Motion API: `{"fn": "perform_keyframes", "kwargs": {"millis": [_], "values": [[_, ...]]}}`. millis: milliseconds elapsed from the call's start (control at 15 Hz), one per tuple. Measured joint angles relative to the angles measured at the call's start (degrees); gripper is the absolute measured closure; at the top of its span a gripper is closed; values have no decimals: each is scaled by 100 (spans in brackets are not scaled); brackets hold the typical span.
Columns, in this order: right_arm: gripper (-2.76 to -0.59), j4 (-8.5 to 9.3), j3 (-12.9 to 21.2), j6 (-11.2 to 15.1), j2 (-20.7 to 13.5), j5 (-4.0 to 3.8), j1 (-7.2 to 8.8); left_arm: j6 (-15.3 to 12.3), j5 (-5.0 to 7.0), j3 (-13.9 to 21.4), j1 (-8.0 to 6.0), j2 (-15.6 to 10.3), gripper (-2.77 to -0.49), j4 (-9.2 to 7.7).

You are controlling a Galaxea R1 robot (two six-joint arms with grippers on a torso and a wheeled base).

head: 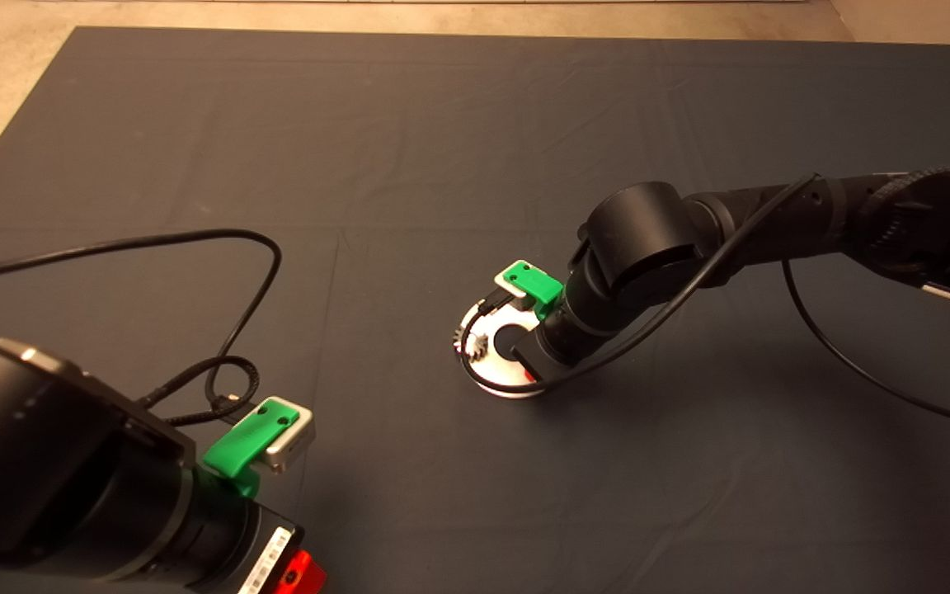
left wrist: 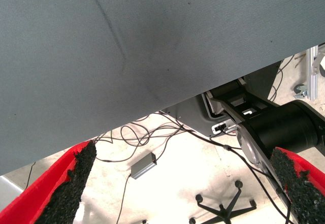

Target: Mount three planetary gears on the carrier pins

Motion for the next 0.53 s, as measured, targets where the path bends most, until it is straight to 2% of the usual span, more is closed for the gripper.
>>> {"fn": "perform_keyframes", "kwargs": {"millis": [533], "values": [[-105, 32, 9, 1, 18, -50, -18, 1, 0, 0, 0, 0, -248, -2]]}}
